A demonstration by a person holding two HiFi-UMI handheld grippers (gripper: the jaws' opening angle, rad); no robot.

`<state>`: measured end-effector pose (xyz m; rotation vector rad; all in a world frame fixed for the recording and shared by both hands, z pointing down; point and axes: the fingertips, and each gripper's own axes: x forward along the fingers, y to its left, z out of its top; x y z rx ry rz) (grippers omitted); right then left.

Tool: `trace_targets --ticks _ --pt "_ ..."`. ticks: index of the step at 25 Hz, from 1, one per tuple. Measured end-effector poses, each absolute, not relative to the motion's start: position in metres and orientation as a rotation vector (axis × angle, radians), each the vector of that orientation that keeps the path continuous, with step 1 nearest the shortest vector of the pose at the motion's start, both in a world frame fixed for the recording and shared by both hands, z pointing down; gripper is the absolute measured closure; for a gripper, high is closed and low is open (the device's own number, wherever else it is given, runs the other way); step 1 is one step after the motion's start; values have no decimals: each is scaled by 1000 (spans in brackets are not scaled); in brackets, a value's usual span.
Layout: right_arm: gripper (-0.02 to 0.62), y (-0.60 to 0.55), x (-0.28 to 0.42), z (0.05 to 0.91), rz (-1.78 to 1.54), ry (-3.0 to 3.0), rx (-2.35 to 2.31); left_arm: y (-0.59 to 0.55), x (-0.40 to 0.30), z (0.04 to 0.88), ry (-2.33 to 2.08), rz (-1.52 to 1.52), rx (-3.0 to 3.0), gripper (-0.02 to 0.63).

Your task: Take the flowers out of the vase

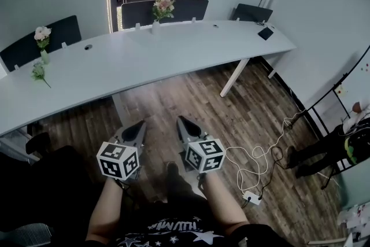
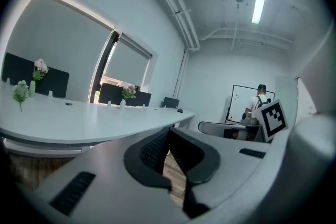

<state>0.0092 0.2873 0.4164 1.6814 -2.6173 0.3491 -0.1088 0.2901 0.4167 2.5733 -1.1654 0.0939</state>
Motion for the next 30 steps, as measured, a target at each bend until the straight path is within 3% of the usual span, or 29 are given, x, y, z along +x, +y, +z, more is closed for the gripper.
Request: trace_targets --ticks 30 --pt "592 66 40 437 410 -2690 1548 87 -82 427 -1300 110 2497 597"
